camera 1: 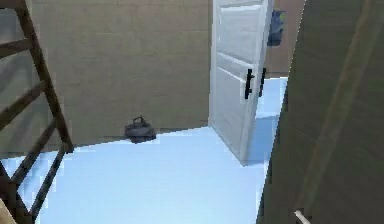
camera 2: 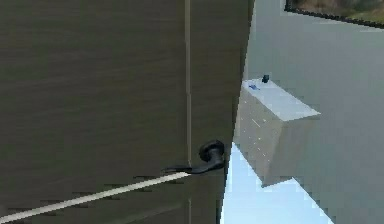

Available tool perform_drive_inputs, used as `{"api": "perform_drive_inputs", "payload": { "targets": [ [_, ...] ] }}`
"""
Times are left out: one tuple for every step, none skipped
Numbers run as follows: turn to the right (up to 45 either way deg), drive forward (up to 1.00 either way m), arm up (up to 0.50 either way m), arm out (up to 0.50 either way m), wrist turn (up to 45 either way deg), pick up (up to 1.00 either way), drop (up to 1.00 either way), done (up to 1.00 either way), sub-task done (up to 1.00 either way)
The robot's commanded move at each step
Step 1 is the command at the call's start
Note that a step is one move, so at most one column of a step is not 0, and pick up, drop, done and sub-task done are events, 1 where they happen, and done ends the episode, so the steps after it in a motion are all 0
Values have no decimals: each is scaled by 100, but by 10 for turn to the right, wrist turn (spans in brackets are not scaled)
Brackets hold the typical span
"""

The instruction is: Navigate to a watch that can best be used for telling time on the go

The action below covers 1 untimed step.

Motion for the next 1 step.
{"api": "perform_drive_inputs", "payload": {
  "targets": [
    [450,0,0,0,0,0,0,0,0]
  ]
}}
